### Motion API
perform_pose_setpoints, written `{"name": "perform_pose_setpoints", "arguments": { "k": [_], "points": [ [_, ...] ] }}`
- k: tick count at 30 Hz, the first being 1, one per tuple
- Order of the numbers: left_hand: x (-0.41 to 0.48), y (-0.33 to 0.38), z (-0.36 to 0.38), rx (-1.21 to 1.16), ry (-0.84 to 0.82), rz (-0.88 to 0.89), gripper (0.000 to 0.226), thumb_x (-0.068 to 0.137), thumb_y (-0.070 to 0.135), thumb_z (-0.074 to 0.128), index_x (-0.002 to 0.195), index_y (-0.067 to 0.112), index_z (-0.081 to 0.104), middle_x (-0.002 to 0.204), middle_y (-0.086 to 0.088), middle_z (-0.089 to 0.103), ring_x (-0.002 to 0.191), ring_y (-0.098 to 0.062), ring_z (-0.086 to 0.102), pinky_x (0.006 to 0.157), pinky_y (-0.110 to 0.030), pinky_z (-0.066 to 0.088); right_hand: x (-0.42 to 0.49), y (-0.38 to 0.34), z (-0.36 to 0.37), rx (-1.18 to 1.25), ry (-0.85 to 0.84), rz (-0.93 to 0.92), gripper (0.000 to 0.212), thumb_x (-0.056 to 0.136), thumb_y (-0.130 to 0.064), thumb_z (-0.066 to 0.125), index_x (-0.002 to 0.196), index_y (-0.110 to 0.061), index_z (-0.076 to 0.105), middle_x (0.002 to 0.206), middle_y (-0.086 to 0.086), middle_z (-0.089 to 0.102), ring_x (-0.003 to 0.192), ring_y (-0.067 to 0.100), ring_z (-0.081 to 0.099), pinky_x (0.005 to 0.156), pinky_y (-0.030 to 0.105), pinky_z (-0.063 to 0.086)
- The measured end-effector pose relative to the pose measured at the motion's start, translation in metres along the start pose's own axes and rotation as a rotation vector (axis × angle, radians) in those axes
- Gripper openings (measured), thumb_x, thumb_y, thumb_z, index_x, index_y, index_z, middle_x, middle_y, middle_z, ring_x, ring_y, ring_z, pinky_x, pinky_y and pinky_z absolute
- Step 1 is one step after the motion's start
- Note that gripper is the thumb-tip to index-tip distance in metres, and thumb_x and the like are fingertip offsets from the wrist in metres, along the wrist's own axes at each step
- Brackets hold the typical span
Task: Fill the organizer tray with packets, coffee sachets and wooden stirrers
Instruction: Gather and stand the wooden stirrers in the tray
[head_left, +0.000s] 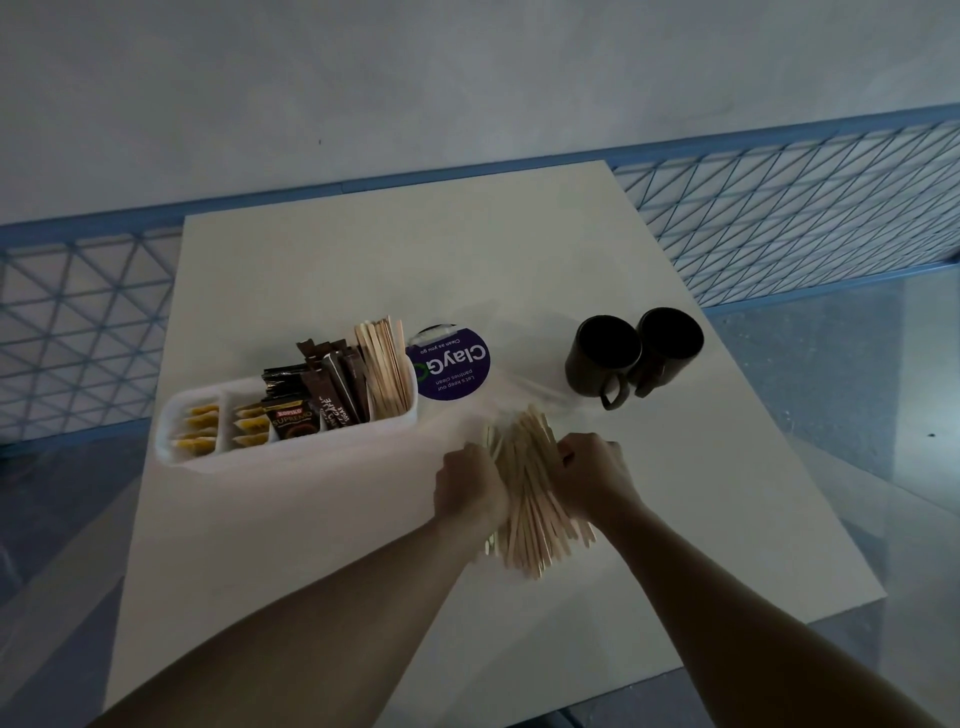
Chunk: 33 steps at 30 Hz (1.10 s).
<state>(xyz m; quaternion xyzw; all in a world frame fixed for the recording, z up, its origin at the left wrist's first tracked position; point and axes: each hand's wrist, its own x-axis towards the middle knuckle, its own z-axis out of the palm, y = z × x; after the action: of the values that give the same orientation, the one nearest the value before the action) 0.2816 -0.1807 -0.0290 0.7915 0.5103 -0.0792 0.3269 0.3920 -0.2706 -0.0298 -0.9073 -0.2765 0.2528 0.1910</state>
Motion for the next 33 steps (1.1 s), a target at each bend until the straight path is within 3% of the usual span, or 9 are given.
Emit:
{"name": "perform_pose_setpoints", "arguments": {
  "k": [3,11,16,20,23,25,28,33],
  "points": [
    [-0.001,0.000,-0.005,-0.008,0.001,-0.013,0.017,0.094,0.010,0.054,0.108,0.006,0.063,0.106,-0.010,0.067,0.099,-0.026,0.066,0.080,-0.028,0.050,0.001,0.000,-0.002,0.002,0.009,0.023,0.021,0.084,-0.004,0.047,0.077,-0.007,0.067,0.070,0.008,0.063,0.064,0.024,0.060,0.050,0.030,0.047],
    [0.002,0.001,-0.022,-0.098,0.024,-0.089,0.018,0.094,0.011,0.055,0.109,0.008,0.065,0.105,-0.010,0.068,0.097,-0.028,0.066,0.083,-0.035,0.056,0.008,-0.003,-0.011,0.036,0.089,-0.014,0.023,0.081,0.005,0.045,0.071,-0.003,0.063,0.067,0.008,0.058,0.060,0.022,0.053,0.047,0.029,0.038],
    [0.006,-0.005,-0.032,-0.204,-0.007,-0.091,0.015,0.093,0.008,0.055,0.104,0.007,0.065,0.099,-0.008,0.067,0.090,-0.023,0.065,0.082,-0.035,0.058,0.011,-0.010,-0.013,0.048,0.055,-0.041,0.023,0.083,0.006,0.045,0.073,-0.002,0.064,0.070,0.012,0.060,0.062,0.025,0.053,0.049,0.030,0.036],
    [0.008,-0.014,-0.040,-0.293,-0.061,-0.055,0.013,0.091,0.003,0.056,0.098,0.010,0.066,0.093,-0.004,0.066,0.081,-0.016,0.061,0.066,-0.025,0.052,0.011,-0.022,-0.014,0.084,0.010,-0.068,0.026,0.085,0.006,0.043,0.073,-0.005,0.064,0.064,0.007,0.058,0.055,0.018,0.049,0.047,0.027,0.032],
    [0.009,-0.017,-0.047,-0.397,-0.102,-0.085,0.014,0.088,0.003,0.060,0.094,0.012,0.070,0.085,-0.002,0.069,0.075,-0.016,0.064,0.057,-0.024,0.049,0.012,-0.031,-0.016,0.123,-0.007,-0.121,0.026,0.089,0.002,0.045,0.074,-0.007,0.064,0.068,0.009,0.063,0.065,0.025,0.059,0.051,0.028,0.039],
    [0.010,-0.017,-0.053,-0.529,-0.148,-0.116,0.015,0.086,0.000,0.062,0.094,0.008,0.072,0.082,-0.008,0.072,0.073,-0.022,0.071,0.066,-0.035,0.060,0.014,-0.039,-0.017,0.171,-0.017,-0.130,0.024,0.090,0.000,0.046,0.074,-0.007,0.064,0.068,0.008,0.063,0.065,0.024,0.059,0.051,0.026,0.039],
    [0.012,-0.015,-0.065,-0.722,-0.221,-0.137,0.017,0.089,-0.005,0.055,0.094,0.003,0.070,0.084,-0.014,0.072,0.076,-0.029,0.074,0.078,-0.044,0.061,0.019,-0.056,-0.017,0.225,-0.017,-0.108,0.024,0.091,-0.005,0.049,0.077,-0.014,0.066,0.070,0.005,0.063,0.057,0.011,0.053,0.044,0.017,0.037],
    [0.015,-0.008,-0.099,-0.895,-0.240,-0.139,0.020,0.094,-0.007,0.048,0.101,0.003,0.063,0.082,-0.012,0.064,0.064,-0.019,0.066,0.062,-0.030,0.056,0.023,-0.089,-0.019,0.418,-0.039,-0.083,0.033,0.091,0.000,0.048,0.079,-0.024,0.068,0.079,0.009,0.068,0.065,0.017,0.058,0.056,0.032,0.048]
  ]
}}
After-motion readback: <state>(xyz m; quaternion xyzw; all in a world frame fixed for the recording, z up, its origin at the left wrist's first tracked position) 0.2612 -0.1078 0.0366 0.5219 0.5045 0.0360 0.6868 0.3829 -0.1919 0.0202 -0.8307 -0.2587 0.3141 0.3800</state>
